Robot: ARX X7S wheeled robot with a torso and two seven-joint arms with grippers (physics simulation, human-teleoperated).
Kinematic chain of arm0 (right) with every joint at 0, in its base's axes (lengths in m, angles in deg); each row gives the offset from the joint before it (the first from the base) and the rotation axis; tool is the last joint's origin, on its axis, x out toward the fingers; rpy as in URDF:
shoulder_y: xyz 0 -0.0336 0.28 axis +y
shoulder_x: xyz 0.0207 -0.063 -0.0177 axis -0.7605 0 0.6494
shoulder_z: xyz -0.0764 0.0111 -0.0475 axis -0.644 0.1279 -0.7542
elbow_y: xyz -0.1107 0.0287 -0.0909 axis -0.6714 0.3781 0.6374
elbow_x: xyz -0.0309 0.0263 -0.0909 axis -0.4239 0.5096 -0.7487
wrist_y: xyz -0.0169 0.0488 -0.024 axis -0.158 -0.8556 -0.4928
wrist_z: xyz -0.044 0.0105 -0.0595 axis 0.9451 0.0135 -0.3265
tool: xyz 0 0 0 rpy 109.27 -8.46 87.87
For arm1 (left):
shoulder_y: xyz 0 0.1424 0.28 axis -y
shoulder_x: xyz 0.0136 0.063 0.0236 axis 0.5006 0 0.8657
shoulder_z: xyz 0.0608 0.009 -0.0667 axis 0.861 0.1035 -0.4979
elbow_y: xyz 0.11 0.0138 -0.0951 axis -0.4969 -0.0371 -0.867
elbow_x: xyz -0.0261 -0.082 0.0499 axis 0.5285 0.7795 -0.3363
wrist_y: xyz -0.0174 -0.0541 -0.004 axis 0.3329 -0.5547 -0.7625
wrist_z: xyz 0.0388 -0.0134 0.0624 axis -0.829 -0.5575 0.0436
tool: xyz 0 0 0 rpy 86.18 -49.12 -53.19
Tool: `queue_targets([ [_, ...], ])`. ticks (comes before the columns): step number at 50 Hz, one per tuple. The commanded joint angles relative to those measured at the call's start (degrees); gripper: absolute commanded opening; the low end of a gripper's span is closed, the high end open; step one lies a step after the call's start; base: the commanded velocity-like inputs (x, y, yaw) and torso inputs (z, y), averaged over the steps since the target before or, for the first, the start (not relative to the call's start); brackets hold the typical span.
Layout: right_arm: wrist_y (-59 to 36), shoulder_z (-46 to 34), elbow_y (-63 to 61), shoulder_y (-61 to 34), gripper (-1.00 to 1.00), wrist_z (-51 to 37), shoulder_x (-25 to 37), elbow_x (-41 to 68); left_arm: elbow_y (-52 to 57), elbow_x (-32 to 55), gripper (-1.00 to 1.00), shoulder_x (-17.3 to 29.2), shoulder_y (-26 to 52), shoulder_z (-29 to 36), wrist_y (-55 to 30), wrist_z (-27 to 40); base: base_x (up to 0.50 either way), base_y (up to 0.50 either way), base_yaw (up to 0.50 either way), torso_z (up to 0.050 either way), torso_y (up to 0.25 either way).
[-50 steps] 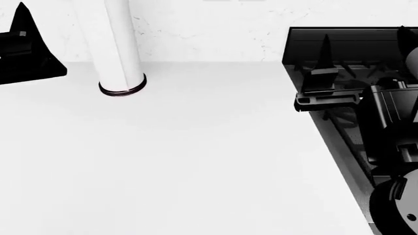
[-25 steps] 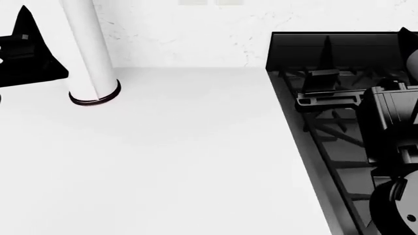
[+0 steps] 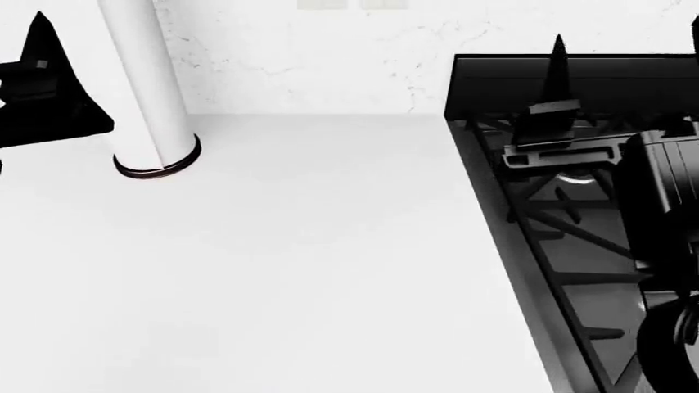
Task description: Pick and place the shaker into the drawer. Then close the cabinet.
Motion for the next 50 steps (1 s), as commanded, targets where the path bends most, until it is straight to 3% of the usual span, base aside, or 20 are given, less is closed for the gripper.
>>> queue_targets([
  [1,-7.8,-0.4,-0.6,-12.9,1.00,-4.1,1.5,9.1,-0.2,0.2,1.00,0.1,0.4,0.1,-0.1,0.0,0.00,0.00,0.00,0.000,0.000],
  [35,-6.0,8.5,3.8,-14.5,1.00,-2.2,14.6,15.0,0.3,2.3,1.00,0.8,2.9,0.8,-1.1,1.4,0.00,0.00,0.00,0.000,0.000],
  [50,-14.3,6.0,11.7,-30.1,1.00,0.2,14.0,17.3,0.2,2.1,1.00,0.9,2.7,0.9,-0.9,0.9,0.00,0.00,0.00,0.000,0.000],
])
